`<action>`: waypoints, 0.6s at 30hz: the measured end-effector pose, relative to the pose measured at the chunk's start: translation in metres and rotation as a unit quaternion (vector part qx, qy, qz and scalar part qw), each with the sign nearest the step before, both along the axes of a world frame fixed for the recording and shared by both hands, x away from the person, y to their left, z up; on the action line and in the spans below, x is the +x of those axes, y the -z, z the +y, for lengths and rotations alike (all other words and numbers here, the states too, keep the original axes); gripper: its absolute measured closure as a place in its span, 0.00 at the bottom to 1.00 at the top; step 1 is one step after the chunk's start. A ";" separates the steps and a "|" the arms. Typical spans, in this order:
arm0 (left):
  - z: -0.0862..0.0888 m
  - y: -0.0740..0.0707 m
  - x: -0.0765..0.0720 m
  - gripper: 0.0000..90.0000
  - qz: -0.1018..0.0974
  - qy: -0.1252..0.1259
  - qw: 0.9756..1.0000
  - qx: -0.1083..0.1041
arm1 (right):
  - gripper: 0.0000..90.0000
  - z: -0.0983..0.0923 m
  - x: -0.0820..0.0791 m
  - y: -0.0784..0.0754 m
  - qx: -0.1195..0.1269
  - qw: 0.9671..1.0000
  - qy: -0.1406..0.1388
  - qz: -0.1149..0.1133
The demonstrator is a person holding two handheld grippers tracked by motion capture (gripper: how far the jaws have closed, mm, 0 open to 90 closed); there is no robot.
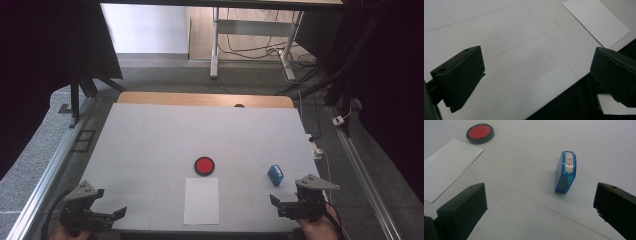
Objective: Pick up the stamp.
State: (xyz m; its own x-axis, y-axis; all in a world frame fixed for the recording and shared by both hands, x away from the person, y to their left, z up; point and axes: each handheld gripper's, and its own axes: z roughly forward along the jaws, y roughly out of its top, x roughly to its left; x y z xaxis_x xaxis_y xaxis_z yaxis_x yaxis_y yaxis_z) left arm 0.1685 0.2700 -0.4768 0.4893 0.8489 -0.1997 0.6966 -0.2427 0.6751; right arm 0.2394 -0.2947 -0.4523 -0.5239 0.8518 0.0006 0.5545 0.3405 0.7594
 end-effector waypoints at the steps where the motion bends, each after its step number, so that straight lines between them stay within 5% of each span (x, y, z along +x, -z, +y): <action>1: 0.000 0.000 0.000 0.00 0.000 0.000 1.000 0.000 | 0.00 0.000 0.000 0.000 0.000 1.000 0.000 0.000; 18: 0.001 0.000 0.000 0.00 0.002 -0.002 1.000 0.000 | 0.00 0.006 0.021 0.006 -0.016 1.000 0.010 0.009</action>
